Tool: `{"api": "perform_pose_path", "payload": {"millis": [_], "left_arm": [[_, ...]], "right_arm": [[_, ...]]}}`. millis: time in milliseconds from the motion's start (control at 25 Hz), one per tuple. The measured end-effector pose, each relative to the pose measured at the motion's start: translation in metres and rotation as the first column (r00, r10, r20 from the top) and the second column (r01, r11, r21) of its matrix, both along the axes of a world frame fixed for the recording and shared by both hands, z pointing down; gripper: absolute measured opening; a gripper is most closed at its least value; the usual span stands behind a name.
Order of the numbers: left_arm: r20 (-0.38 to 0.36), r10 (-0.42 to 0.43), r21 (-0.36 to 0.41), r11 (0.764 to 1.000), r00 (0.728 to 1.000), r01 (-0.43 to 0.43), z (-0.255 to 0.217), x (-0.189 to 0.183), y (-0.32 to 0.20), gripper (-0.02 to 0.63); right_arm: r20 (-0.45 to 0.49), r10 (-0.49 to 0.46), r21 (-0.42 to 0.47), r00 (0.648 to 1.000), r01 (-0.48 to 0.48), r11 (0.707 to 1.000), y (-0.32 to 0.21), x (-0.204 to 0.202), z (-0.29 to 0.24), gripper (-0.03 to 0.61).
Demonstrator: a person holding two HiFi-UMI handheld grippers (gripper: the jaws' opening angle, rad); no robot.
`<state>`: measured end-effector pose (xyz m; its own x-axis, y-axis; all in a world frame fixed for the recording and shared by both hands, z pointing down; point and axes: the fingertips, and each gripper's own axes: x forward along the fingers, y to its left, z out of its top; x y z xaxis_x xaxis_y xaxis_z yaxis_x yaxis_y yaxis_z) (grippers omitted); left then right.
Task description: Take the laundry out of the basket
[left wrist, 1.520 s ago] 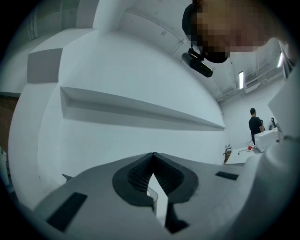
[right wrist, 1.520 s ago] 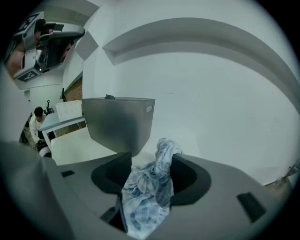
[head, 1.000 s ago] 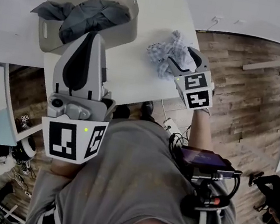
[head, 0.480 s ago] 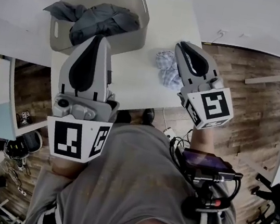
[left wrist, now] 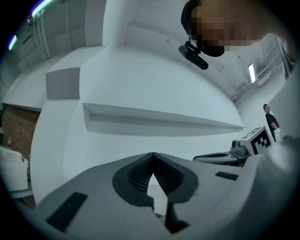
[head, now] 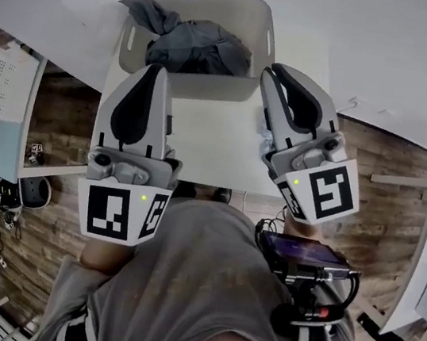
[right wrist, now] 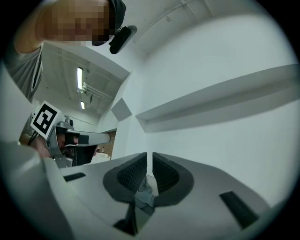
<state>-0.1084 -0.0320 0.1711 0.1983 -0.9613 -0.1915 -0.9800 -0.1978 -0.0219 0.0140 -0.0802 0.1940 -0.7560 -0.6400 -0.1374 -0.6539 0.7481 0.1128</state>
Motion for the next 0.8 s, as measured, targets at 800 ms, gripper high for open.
{"api": "perform_pose_path", "payload": {"millis": [800], "left_arm": [[-0.054, -0.073, 0.046, 0.996, 0.996, 0.075, -0.008, -0.063, -0.043, 0.008]], "right_arm": [[-0.001, -0.095, 0.025, 0.995, 0.095, 0.995, -0.039, -0.063, -0.011, 0.041]]}}
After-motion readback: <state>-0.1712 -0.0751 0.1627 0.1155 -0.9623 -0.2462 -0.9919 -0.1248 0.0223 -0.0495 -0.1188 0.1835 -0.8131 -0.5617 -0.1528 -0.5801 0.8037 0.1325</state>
